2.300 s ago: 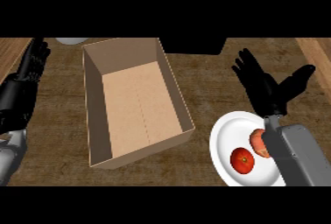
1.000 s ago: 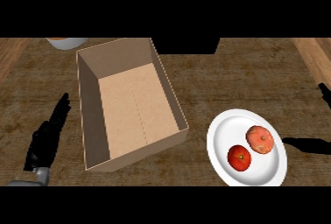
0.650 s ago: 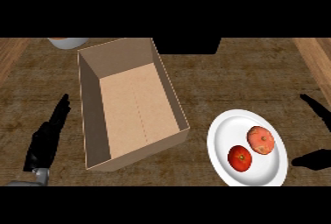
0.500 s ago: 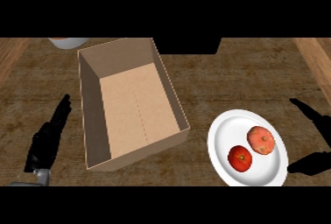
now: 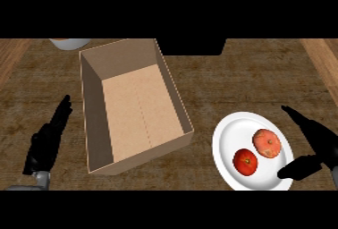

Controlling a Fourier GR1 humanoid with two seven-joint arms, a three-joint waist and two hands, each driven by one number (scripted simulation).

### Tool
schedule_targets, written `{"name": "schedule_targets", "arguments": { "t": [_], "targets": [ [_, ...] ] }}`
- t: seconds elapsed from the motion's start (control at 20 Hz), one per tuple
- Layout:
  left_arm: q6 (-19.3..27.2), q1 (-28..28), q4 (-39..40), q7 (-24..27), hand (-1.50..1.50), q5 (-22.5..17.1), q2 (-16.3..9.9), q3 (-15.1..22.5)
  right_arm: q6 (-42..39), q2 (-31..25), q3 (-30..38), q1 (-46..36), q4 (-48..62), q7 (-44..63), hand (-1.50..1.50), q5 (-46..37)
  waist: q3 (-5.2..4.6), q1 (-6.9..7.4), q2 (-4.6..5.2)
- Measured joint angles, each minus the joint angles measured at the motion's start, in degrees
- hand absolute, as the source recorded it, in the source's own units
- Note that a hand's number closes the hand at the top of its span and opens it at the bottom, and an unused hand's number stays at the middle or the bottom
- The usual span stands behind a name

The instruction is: Pick the squash from the plate and place it in the cardboard box

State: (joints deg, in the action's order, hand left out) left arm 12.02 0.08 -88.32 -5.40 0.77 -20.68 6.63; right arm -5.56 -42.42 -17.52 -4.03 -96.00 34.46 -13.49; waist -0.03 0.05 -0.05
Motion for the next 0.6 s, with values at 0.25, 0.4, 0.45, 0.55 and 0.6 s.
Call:
{"name": "schedule_targets", "arguments": {
  "t": [0.25,0.4,0.45,0.55,0.6],
  "targets": [
    [-0.9,0.2,0.5,0.6,0.00,1.5,1.8,-1.0,-3.1,3.3,1.4,-0.4,2.3,1.3,-1.50,-3.8,0.02,0.02,0.03],
    [-1.8,0.3,0.1,0.3,0.00,2.2,2.2,-1.9,-4.2,6.1,1.8,-0.5,3.1,2.0,-1.50,-6.6,0.03,0.04,0.03],
    [-1.6,-0.2,-0.2,-0.7,0.00,2.9,2.8,-1.6,-4.2,6.9,1.9,0.1,2.9,2.0,-1.50,-7.4,0.03,-0.01,0.03],
    [-2.2,-0.8,0.9,0.0,0.00,3.4,3.4,-2.4,-5.2,8.3,3.0,0.4,3.2,1.7,-1.50,-8.7,0.03,-0.04,0.04],
    [-2.9,-0.7,0.1,-0.6,0.00,3.3,3.3,-3.0,-5.3,9.0,3.4,0.3,4.2,0.9,-1.50,-9.7,0.02,-0.01,0.03]
  ]
}}
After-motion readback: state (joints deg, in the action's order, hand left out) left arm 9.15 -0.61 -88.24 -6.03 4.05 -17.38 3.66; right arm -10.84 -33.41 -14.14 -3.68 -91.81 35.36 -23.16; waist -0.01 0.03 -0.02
